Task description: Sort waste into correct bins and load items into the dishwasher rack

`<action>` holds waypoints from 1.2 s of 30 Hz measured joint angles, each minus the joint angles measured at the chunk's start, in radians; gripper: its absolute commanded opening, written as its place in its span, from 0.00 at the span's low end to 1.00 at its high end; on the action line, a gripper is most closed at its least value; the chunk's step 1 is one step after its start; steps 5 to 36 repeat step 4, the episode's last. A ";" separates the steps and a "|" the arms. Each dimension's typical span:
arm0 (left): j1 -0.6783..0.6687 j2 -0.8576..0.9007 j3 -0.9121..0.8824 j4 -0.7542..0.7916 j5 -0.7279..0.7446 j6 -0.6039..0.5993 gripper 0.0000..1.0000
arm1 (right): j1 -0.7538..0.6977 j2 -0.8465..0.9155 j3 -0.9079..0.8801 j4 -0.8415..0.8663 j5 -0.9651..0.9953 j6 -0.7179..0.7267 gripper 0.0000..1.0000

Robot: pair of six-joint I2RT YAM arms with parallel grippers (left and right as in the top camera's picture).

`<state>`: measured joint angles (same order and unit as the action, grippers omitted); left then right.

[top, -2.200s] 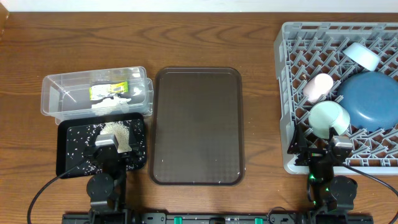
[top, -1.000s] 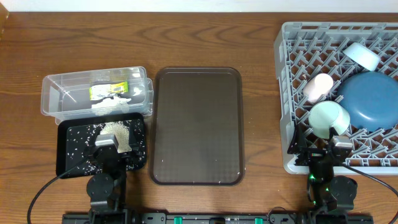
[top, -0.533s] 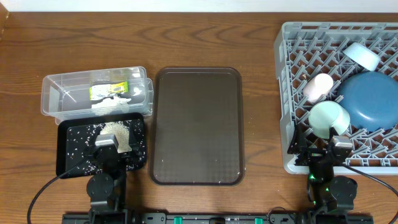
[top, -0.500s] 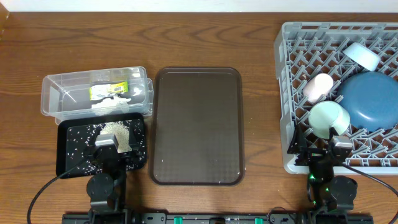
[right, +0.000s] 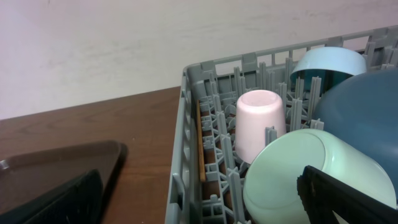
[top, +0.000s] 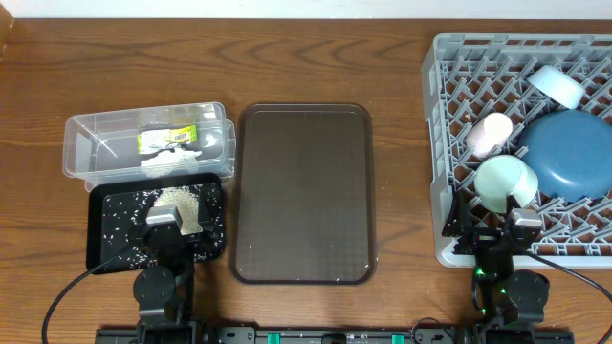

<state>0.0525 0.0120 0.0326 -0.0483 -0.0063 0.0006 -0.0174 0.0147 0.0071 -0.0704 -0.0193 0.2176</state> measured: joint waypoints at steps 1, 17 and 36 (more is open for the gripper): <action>0.000 0.000 0.000 0.000 0.000 0.000 0.93 | 0.000 0.000 0.000 0.000 0.000 0.000 0.99; 0.000 0.000 0.000 0.000 0.000 0.000 0.93 | 0.000 0.000 0.000 0.000 0.000 0.000 0.99; 0.000 0.000 0.000 0.000 0.000 0.000 0.93 | 0.000 0.000 0.000 0.000 0.000 0.000 0.99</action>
